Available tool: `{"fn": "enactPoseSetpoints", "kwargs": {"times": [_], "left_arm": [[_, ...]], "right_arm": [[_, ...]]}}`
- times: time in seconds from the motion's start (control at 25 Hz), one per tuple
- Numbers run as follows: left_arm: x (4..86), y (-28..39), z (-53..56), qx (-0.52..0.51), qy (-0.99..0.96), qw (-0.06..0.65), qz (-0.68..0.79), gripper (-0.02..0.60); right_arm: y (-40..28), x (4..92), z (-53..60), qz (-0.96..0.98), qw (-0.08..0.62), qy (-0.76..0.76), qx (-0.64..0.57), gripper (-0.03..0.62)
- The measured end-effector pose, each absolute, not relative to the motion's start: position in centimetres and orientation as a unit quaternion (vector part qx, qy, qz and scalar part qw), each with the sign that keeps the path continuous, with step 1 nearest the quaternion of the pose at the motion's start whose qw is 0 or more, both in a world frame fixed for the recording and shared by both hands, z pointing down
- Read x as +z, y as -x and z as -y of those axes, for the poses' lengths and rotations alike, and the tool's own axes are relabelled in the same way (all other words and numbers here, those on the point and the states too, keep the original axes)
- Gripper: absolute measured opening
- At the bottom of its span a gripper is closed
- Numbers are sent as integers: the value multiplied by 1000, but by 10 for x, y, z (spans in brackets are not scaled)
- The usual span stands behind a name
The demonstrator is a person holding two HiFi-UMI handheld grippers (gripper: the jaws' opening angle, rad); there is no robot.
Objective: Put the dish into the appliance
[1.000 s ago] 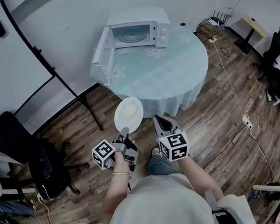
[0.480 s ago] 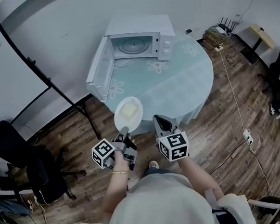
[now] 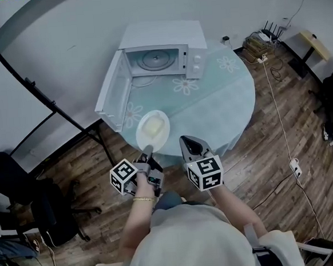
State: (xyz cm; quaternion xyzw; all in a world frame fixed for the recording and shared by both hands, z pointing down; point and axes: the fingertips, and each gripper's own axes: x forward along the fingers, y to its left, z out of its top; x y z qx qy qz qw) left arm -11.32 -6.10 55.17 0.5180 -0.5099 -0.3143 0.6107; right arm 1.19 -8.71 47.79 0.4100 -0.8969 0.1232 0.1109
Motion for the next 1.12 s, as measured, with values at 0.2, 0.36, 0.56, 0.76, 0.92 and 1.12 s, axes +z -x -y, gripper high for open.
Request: {"fn": "enactPoseSetpoints", "kwargs": {"times": [0.2, 0.36, 0.56, 0.76, 0.92, 1.12], "left_arm": [[553, 112, 99, -312, -522, 610, 508, 35], [557, 113, 130, -312, -522, 610, 508, 35], [563, 117, 173, -315, -517, 610, 512, 35], [576, 128, 222, -318, -506, 610, 519, 35], [585, 134, 258, -315, -497, 617, 523, 35], [593, 142, 304, -313, -490, 620, 527, 35]], "right_arm": [[-14, 475, 117, 893, 103, -422, 118, 5], [-16, 475, 143, 889, 96, -431, 121, 5], [-15, 480, 175, 889, 97, -430, 128, 5], [-8, 489, 216, 886, 109, -431, 130, 5], [-9, 489, 251, 882, 112, -438, 135, 5], [-4, 489, 293, 879, 115, -441, 138, 5]]}}
